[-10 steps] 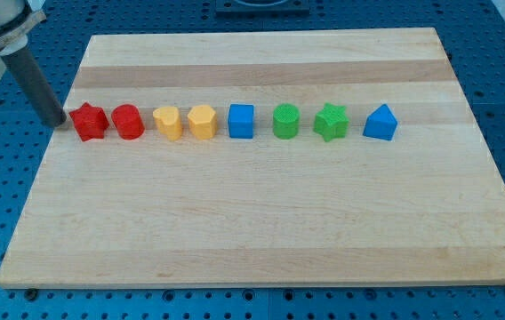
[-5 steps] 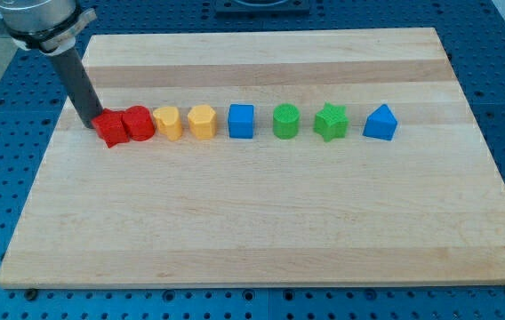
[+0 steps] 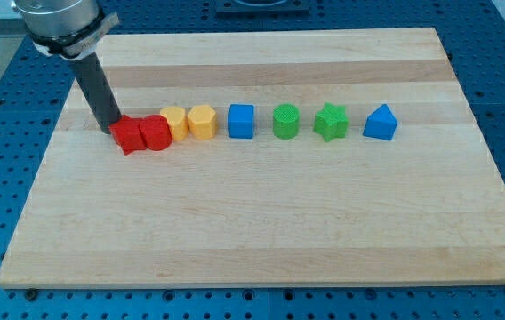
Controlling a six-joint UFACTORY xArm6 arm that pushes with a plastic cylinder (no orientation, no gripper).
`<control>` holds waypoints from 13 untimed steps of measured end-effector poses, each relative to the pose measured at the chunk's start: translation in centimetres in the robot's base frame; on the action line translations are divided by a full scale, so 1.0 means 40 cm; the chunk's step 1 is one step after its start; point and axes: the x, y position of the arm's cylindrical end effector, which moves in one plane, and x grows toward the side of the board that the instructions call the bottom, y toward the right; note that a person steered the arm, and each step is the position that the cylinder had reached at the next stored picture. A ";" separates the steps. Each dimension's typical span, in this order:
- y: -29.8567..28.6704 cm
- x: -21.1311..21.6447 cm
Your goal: Slide the red circle and red star to the center of the yellow hexagon and yellow heart
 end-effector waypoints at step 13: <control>0.021 0.174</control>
